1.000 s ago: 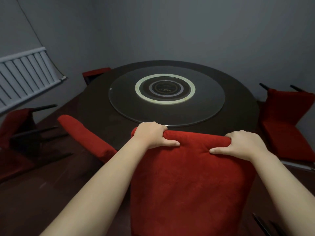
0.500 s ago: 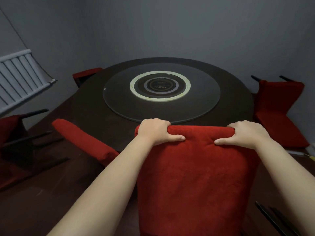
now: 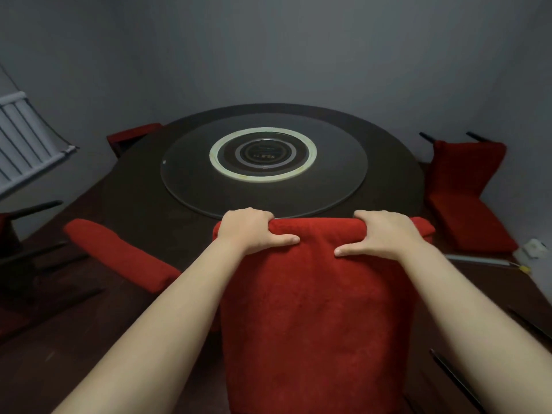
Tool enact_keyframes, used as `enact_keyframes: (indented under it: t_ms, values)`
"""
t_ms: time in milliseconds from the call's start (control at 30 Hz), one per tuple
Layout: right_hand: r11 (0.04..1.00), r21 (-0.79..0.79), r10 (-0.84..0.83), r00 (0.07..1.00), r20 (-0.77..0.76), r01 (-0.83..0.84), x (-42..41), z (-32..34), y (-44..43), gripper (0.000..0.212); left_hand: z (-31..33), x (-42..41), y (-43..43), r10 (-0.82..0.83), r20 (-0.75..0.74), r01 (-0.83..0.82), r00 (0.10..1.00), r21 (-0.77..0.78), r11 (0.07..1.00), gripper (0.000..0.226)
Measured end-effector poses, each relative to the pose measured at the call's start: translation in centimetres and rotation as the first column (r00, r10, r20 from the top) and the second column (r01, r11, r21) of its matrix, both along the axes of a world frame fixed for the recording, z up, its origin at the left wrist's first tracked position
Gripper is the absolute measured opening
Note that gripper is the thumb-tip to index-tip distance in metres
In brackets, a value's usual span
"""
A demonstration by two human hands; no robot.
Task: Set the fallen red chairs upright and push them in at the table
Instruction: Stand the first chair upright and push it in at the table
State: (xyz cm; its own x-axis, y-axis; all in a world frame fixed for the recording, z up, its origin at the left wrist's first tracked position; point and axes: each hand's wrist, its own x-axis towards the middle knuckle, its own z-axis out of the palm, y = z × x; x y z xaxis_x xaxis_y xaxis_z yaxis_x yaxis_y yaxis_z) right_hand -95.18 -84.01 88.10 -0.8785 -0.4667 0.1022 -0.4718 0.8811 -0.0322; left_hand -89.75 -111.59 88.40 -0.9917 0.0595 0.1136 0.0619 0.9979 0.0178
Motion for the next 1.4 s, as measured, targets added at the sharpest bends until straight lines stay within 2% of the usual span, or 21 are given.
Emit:
enact_keyframes:
  t_ms: [33,133,300,433,533,600,867,1067,1267,1400]
  values:
    - [1.0,-0.029,0.009,1.0,-0.028,-0.01,-0.2,-0.2,0.0,0.089,0.0,-0.1,0.0,0.005,-0.006,-0.005,1.0,0.003,1.0,0.08]
    - [0.996,-0.077,0.029,0.999,-0.04,-0.032,-0.9,-0.2,-0.4,0.083,-0.1,0.0,-0.2,0.018,-0.024,-0.018,1.0,0.011,1.0,0.082]
    - [0.99,-0.126,0.066,0.997,-0.041,-0.071,-2.7,-0.1,-1.3,0.088,-0.2,0.1,-0.7,0.065,-0.027,-0.065,0.998,0.016,0.998,0.082]
    - [0.988,-0.13,0.076,0.995,-0.072,-0.084,-3.5,-0.3,-1.3,0.102,0.0,-0.6,-0.7,0.057,-0.023,-0.057,0.998,0.004,0.998,0.081]
    - [0.988,-0.144,0.05,0.995,-0.085,-0.062,-3.4,-0.6,-1.0,0.083,0.1,-1.4,-0.6,0.043,-0.006,-0.043,0.999,-0.001,0.999,0.08]
    - [0.99,-0.135,0.035,0.997,-0.068,-0.044,-3.4,-0.5,-1.0,0.078,0.2,-1.9,-0.6,0.033,-0.007,-0.033,0.999,-0.004,0.999,0.079]
    - [0.993,-0.107,0.044,0.994,-0.096,-0.054,-4.8,-0.8,-0.3,0.097,-0.7,-1.7,0.7,0.049,-0.101,-0.053,0.994,-0.039,0.998,0.081]
    - [0.991,-0.115,0.063,0.995,-0.083,-0.073,-6.2,-0.8,-0.1,0.098,-0.8,-2.6,1.0,0.059,-0.088,-0.062,0.994,-0.042,0.997,0.081]
    - [0.996,-0.062,0.068,0.997,-0.034,-0.07,-8.2,-0.8,1.0,0.108,-0.5,-4.1,2.3,0.039,-0.007,-0.039,0.999,-0.05,0.998,0.084]
    - [0.996,-0.063,0.07,0.998,-0.003,-0.07,-9.8,-0.7,1.8,0.105,-1.2,-5.0,3.4,0.052,-0.053,-0.054,0.997,-0.053,0.997,0.079]
